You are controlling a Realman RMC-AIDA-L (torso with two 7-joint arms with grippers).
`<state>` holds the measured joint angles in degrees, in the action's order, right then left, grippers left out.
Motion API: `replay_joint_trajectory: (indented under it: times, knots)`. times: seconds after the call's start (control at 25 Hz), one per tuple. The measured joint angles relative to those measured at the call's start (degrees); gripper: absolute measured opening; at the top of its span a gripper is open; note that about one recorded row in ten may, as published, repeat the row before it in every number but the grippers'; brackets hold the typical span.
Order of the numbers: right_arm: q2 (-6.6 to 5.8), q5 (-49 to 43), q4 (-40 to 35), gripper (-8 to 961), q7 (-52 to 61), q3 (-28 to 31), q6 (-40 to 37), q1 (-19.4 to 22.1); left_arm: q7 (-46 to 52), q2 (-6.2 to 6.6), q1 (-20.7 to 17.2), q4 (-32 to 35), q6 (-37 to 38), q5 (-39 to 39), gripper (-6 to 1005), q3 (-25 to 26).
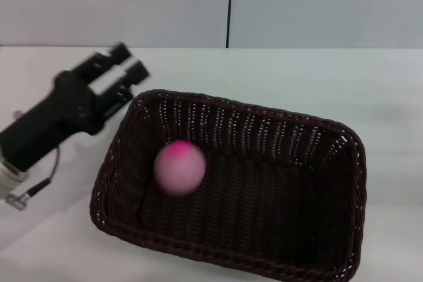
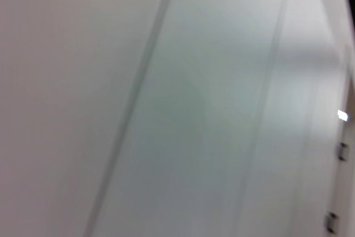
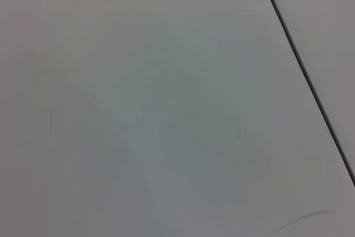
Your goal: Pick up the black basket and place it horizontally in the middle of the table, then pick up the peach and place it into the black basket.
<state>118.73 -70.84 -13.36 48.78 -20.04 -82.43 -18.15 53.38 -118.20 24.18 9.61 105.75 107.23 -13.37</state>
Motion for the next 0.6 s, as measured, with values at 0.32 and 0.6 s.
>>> replay_joint_trajectory:
  times: [0.32, 0.6]
  knots:
    - [0.08, 0.0, 0.3, 548, 0.0, 3.9, -0.1, 0.4, -8.4, -0.09, -6.1, -4.1, -0.6, -9.2, 668, 9.6]
    - [0.09, 0.0, 2.6, 548, 0.0, 12.8, -0.2, 0.7, -23.7, -0.39, -11.6, -15.8, -2.5, -14.3, 815, 27.8]
